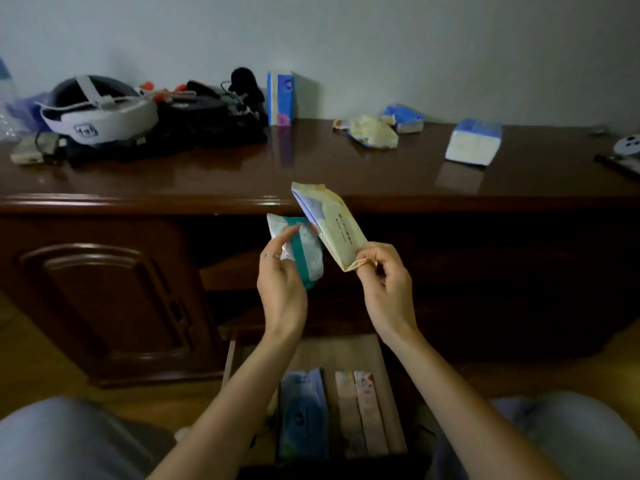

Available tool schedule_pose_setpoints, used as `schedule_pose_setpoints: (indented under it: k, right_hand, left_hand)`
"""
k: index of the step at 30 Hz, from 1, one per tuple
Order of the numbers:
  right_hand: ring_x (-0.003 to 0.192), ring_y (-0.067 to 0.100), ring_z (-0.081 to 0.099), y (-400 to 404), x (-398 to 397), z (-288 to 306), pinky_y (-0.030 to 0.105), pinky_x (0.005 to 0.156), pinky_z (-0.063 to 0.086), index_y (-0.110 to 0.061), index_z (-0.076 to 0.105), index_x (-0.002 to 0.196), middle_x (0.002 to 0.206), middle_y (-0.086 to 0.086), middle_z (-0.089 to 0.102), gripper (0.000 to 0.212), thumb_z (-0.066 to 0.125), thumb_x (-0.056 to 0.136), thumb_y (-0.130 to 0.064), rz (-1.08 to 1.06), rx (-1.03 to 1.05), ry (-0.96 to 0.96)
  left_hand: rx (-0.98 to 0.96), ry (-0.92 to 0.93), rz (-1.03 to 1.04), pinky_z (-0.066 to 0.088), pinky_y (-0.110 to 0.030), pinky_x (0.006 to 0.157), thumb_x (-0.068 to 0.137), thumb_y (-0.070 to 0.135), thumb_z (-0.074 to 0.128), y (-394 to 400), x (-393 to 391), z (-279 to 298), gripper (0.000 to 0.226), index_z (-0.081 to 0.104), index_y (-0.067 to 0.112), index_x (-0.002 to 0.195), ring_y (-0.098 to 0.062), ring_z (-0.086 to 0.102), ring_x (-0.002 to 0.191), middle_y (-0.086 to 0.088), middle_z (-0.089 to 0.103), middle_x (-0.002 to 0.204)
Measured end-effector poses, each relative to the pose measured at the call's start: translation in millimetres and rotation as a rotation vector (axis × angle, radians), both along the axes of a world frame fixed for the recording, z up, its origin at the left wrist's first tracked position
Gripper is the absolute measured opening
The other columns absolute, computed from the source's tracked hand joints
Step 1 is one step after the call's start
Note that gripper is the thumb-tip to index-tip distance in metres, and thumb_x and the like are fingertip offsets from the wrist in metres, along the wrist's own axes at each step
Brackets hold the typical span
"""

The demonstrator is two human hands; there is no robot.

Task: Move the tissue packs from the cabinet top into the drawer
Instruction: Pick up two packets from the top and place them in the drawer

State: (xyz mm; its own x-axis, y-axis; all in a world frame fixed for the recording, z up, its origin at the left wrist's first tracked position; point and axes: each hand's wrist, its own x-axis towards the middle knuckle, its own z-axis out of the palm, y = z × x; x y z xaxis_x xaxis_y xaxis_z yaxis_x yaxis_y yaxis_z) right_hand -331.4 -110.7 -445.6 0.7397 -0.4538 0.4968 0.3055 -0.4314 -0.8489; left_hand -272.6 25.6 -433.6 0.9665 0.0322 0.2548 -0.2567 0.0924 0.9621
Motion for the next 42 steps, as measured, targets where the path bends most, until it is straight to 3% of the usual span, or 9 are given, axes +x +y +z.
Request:
schedule_pose_setpoints:
  k: [5, 7, 11, 17, 24, 27, 31, 37, 42]
  right_hand:
    - [0.150, 0.001, 0.025, 5.1, -40.9, -87.2, 0.016, 0.114, 0.035, -0.025, 0.066, 0.094, 0.157, -0.008, 0.044, 0.010, 0.060, 0.090, -0.031, 0.062, -0.170, 0.172]
    - [0.150, -0.004, 0.021, 9.5, -48.6, -118.5, 0.012, 0.111, 0.035, -0.026, 0.067, 0.094, 0.158, -0.012, 0.039, 0.013, 0.062, 0.087, -0.036, 0.146, -0.282, 0.296]
    - [0.145, -0.002, 0.030, 8.7, -54.7, -166.1, 0.035, 0.116, 0.038, -0.037, 0.070, 0.099, 0.150, -0.023, 0.040, 0.019, 0.066, 0.083, -0.046, 0.367, -0.436, 0.617]
    - [0.137, 0.016, 0.045, -7.3, -24.6, -191.9, 0.034, 0.106, 0.045, -0.035, 0.033, 0.153, 0.153, -0.007, 0.044, 0.074, 0.071, 0.091, -0.047, 0.266, -0.071, 0.938]
    - [0.115, 0.015, 0.060, -40.0, -5.8, -230.7, 0.020, 0.074, 0.055, -0.025, 0.045, 0.149, 0.139, 0.004, 0.058, 0.071, 0.076, 0.088, -0.008, 0.180, 0.374, 1.001]
    - [0.115, 0.023, 0.063, -58.7, -2.0, -245.9, 0.033, 0.083, 0.055, -0.027, 0.044, 0.145, 0.137, 0.003, 0.061, 0.061, 0.070, 0.092, -0.011, -0.100, 0.095, 1.028]
    - [0.090, 0.025, 0.065, -60.0, -5.0, -271.6, 0.028, 0.056, 0.049, -0.028, 0.029, 0.147, 0.126, 0.009, 0.064, 0.060, 0.059, 0.098, -0.010, -0.175, -0.157, 1.225]
    - [0.126, 0.039, 0.052, -36.4, -3.1, -304.0, 0.043, 0.092, 0.049, -0.011, 0.019, 0.154, 0.148, 0.019, 0.041, 0.071, 0.055, 0.093, -0.001, -0.163, -0.359, 1.326]
    - [0.145, 0.039, 0.029, -22.0, -14.5, -310.9, 0.041, 0.115, 0.034, -0.009, 0.004, 0.161, 0.161, 0.026, 0.018, 0.070, 0.038, 0.099, -0.010, -0.178, -0.951, 1.247]
  left_hand:
    - [-0.083, 0.476, -0.105, 0.059, -0.042, 0.085, 0.102, 0.032, 0.046, 22.9, -21.9, -74.5, 0.024, 0.067, 0.021, 0.105, -0.026, 0.068, 0.106, -0.009, 0.070, 0.114]
    - [-0.082, 0.587, -0.216, 0.060, -0.041, 0.079, 0.095, 0.055, 0.054, 25.9, -24.7, -103.6, 0.044, 0.069, 0.016, 0.107, -0.025, 0.072, 0.096, -0.008, 0.075, 0.104]
    - [0.086, 0.702, -0.112, 0.058, -0.027, 0.056, 0.093, 0.043, 0.065, 34.9, -21.9, -159.6, 0.026, 0.066, 0.017, 0.091, -0.015, 0.073, 0.076, -0.005, 0.074, 0.093]
    - [0.359, 0.695, -0.366, 0.059, -0.029, 0.060, 0.084, 0.049, 0.074, 38.9, -21.0, -209.5, 0.043, 0.072, 0.006, 0.088, -0.017, 0.074, 0.072, -0.003, 0.077, 0.078]
    - [0.501, 0.672, -0.261, 0.058, -0.041, 0.072, 0.090, 0.034, 0.072, 14.2, -23.5, -250.0, 0.034, 0.075, 0.000, 0.093, -0.023, 0.070, 0.081, -0.016, 0.076, 0.090]
    - [0.560, 0.664, -0.029, 0.043, -0.013, 0.055, 0.094, 0.028, 0.067, 15.2, -17.1, -260.5, 0.025, 0.074, 0.005, 0.104, -0.017, 0.064, 0.082, -0.009, 0.074, 0.099]
    - [0.600, 0.760, 0.024, 0.039, -0.016, 0.053, 0.095, 0.020, 0.065, 25.6, -12.6, -277.5, 0.015, 0.073, 0.011, 0.104, -0.022, 0.065, 0.092, -0.009, 0.072, 0.107]
    - [0.602, 0.795, 0.012, 0.049, -0.028, 0.073, 0.094, 0.015, 0.062, 33.9, -15.0, -295.2, 0.018, 0.072, 0.012, 0.110, -0.026, 0.065, 0.097, -0.009, 0.072, 0.110]
    - [0.571, 0.776, 0.009, 0.051, -0.026, 0.071, 0.094, 0.012, 0.062, 38.0, -15.4, -299.5, 0.015, 0.070, 0.013, 0.106, -0.019, 0.063, 0.092, -0.004, 0.069, 0.103]
